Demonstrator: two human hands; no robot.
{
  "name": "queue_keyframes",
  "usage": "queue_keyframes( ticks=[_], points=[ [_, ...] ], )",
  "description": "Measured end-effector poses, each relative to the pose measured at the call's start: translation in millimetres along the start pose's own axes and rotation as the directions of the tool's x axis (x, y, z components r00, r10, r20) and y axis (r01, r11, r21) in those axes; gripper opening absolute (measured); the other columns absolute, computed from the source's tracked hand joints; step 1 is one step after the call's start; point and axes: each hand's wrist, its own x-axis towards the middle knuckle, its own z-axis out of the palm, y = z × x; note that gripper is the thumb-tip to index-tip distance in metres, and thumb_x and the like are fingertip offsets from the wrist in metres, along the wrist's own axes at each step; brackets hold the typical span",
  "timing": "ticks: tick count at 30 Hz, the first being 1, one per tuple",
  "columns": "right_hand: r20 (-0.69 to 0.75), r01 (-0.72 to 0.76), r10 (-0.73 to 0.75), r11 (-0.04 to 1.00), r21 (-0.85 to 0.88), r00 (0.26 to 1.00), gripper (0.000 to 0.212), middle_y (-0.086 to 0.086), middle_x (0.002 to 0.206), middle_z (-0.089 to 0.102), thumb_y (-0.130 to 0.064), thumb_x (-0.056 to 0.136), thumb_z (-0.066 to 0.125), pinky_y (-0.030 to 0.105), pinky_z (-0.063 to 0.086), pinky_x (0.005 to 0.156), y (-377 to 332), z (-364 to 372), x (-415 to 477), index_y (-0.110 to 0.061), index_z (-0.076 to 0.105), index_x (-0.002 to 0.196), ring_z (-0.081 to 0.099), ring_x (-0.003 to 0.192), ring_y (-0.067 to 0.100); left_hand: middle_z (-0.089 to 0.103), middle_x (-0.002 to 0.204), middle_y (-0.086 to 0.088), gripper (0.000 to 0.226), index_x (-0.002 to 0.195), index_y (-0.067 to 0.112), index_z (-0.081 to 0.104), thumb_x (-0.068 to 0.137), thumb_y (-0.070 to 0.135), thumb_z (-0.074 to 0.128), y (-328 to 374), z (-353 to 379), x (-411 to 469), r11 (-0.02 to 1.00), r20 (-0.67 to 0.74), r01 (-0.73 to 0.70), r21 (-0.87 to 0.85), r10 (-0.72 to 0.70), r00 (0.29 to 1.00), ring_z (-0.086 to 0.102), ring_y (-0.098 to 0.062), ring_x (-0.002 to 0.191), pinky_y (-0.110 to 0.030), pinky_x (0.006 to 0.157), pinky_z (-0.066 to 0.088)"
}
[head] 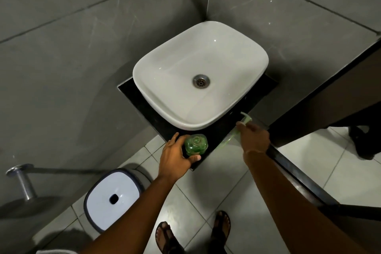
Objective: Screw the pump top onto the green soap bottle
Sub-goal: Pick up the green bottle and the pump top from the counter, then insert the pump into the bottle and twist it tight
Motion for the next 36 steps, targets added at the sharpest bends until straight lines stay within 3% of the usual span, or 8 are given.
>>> queue_keyframes(
  ticks=[3, 6, 9, 13, 22, 25, 30, 36],
  points=[
    [0.01, 0.215, -0.22, 0.961, 0.176, 0.975, 0.027, 0.005, 0.093, 0.073, -0.034, 0.082, 0.073, 0.049, 0.061, 0.078, -17, -29, -47, -0.013, 0.071, 0.1, 0.071, 0.088, 0.023, 0.044, 0.157, -0.008, 0.079, 0.135, 0.031, 0.054, 0.065, 0.046, 0.086, 1, -3, 0, 1.0, 0.019, -0.003, -0.008, 0.003, 1.0, 0.028, -0.023, 0.152, -0.044, 0.119, 0.034],
    [0.078, 0.488, -0.508, 0.852, 0.19, 0.858, 0.036, 0.003, 0.097, 0.072, -0.039, 0.083, 0.07, 0.039, 0.061, 0.072, -34, -42, -88, -0.02, 0.068, 0.114, 0.07, 0.086, 0.023, 0.05, 0.152, -0.006, 0.075, 0.133, 0.031, 0.056, 0.065, 0.045, 0.086, 0, -4, 0, 1.0, 0.031, -0.012, -0.024, 0.013, 0.999, 0.03, -0.021, 0.151, -0.042, 0.118, 0.034],
    [0.179, 0.62, -0.652, 0.757, 0.205, 0.737, 0.028, 0.001, 0.095, 0.071, -0.038, 0.085, 0.069, 0.033, 0.056, 0.071, -45, -33, -108, -0.027, 0.069, 0.11, 0.066, 0.084, 0.023, 0.049, 0.153, -0.006, 0.078, 0.135, 0.032, 0.054, 0.065, 0.045, 0.085, 0, -3, 0, 1.0, 0.023, -0.005, -0.02, 0.005, 1.0, 0.032, -0.022, 0.15, -0.04, 0.118, 0.034],
    [0.219, 0.687, -0.692, 0.718, 0.11, 0.688, 0.037, 0.002, 0.1, 0.069, -0.044, 0.083, 0.064, 0.01, 0.041, 0.072, -51, -13, -108, -0.019, 0.072, 0.11, 0.056, 0.085, 0.011, 0.049, 0.153, -0.005, 0.08, 0.138, 0.032, 0.052, 0.066, 0.047, 0.084, -2, -1, 0, 1.0, 0.027, -0.013, -0.002, 0.013, 1.0, 0.031, -0.02, 0.151, -0.04, 0.119, 0.033],
    [0.221, 0.748, -0.723, 0.662, -0.047, 0.654, 0.03, -0.012, 0.106, 0.066, -0.029, 0.082, 0.07, 0.006, 0.035, 0.08, -30, 7, -91, -0.017, 0.072, 0.11, 0.05, 0.094, 0.007, 0.051, 0.152, -0.004, 0.079, 0.137, 0.032, 0.052, 0.067, 0.051, 0.082, -5, -3, 3, 1.0, 0.053, -0.018, 0.012, 0.018, 0.998, 0.029, -0.019, 0.151, -0.043, 0.12, 0.032],
    [0.297, 0.745, -0.698, 0.664, -0.074, 0.652, 0.033, -0.016, 0.106, 0.063, -0.03, 0.081, 0.068, 0.012, 0.039, 0.081, -10, 18, -89, -0.021, 0.07, 0.113, 0.045, 0.093, 0.0, 0.052, 0.151, -0.003, 0.078, 0.136, 0.032, 0.053, 0.067, 0.05, 0.083, -4, -3, 4, 1.0, 0.053, -0.02, 0.006, 0.019, 0.998, 0.031, -0.02, 0.15, -0.043, 0.119, 0.033],
    [0.365, 0.753, -0.684, 0.653, -0.077, 0.631, 0.037, -0.005, 0.11, 0.07, -0.02, 0.08, 0.073, 0.032, 0.051, 0.084, 17, 28, -83, -0.019, 0.07, 0.117, 0.051, 0.096, 0.012, 0.053, 0.15, -0.007, 0.075, 0.134, 0.031, 0.056, 0.067, 0.05, 0.083, -4, -2, 4, 0.999, 0.038, -0.044, 0.005, 0.044, 0.998, 0.034, -0.022, 0.149, -0.046, 0.119, 0.034],
    [0.437, 0.802, -0.686, 0.572, -0.168, 0.581, 0.036, -0.006, 0.109, 0.068, -0.022, 0.078, 0.075, 0.038, 0.051, 0.082, 17, 30, -72, -0.018, 0.07, 0.113, 0.049, 0.098, 0.016, 0.052, 0.15, -0.006, 0.078, 0.137, 0.029, 0.055, 0.068, 0.052, 0.082, -4, -4, 5, 0.998, 0.06, -0.058, 0.027, 0.056, 0.997, 0.036, -0.023, 0.147, -0.046, 0.118, 0.034]
  ],
)
